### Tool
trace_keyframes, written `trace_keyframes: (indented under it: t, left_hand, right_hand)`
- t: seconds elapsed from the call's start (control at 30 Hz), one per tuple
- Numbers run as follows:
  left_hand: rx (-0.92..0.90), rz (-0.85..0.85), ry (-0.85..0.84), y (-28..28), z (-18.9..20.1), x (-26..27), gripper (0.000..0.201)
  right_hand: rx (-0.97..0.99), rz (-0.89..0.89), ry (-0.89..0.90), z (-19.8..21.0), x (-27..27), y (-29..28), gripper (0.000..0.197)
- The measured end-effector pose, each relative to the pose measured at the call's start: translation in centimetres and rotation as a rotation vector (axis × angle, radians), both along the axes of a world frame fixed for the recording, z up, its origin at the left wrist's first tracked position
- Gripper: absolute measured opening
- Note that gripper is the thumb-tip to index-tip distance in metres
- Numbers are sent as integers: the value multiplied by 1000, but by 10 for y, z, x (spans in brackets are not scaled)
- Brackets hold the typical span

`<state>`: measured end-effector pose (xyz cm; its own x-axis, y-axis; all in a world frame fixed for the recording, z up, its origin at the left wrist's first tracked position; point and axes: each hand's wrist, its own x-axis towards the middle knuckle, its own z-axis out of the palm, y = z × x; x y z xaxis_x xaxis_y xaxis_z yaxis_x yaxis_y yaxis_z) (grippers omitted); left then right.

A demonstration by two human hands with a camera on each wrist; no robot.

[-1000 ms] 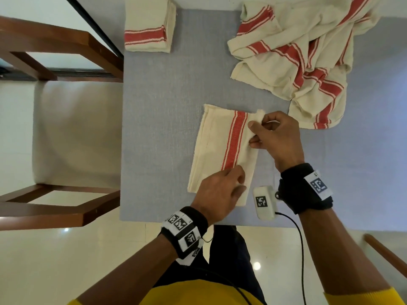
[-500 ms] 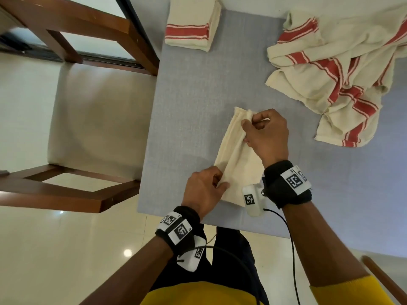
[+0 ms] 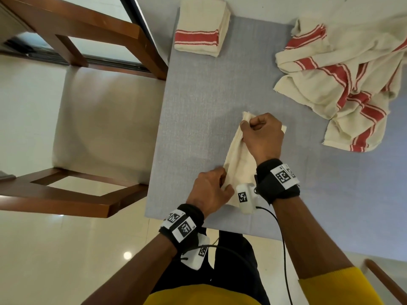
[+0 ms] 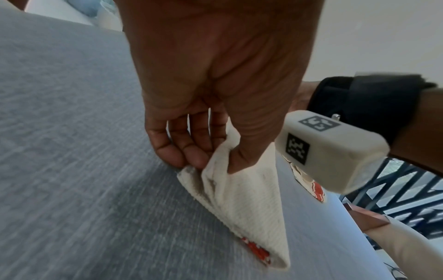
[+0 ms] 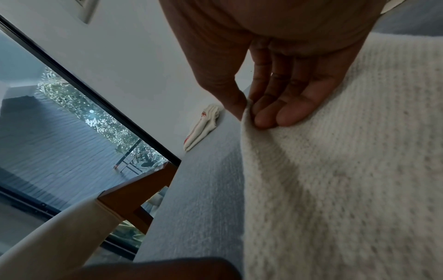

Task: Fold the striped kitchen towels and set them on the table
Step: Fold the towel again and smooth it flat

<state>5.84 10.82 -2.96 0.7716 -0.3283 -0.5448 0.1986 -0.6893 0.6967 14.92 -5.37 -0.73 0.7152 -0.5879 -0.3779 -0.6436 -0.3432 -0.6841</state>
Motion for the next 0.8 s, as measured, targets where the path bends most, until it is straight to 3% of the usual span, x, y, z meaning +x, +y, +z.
trace_keyframes:
  t: [0.2,0.37,0.43,0.57,0.67,0.8]
  left_hand:
    - [49,-3,72,5,-2,10,23]
    - [108,-48,35,13,3,10,31]
    - [139,-39,-129,16,4,12,36]
    - [124,-76,-633,4,8,25,26]
    - [85,-221,-692,-23,-1,43,38]
    - [154,-446,-638,-50,-29,57,58]
  right_hand:
    - [33,18,-71,-9,-4,-1,16]
    - [95,64,-167,-6,-19,-7,13]
    - [-2,114,-235,0,-31,-7,11]
    - [-400,372,-344,-13,-63,-17,24]
    - [-578,541,-218,-36,-77,-27,42]
    - [-593,647,-7,-59,-84,-30,68]
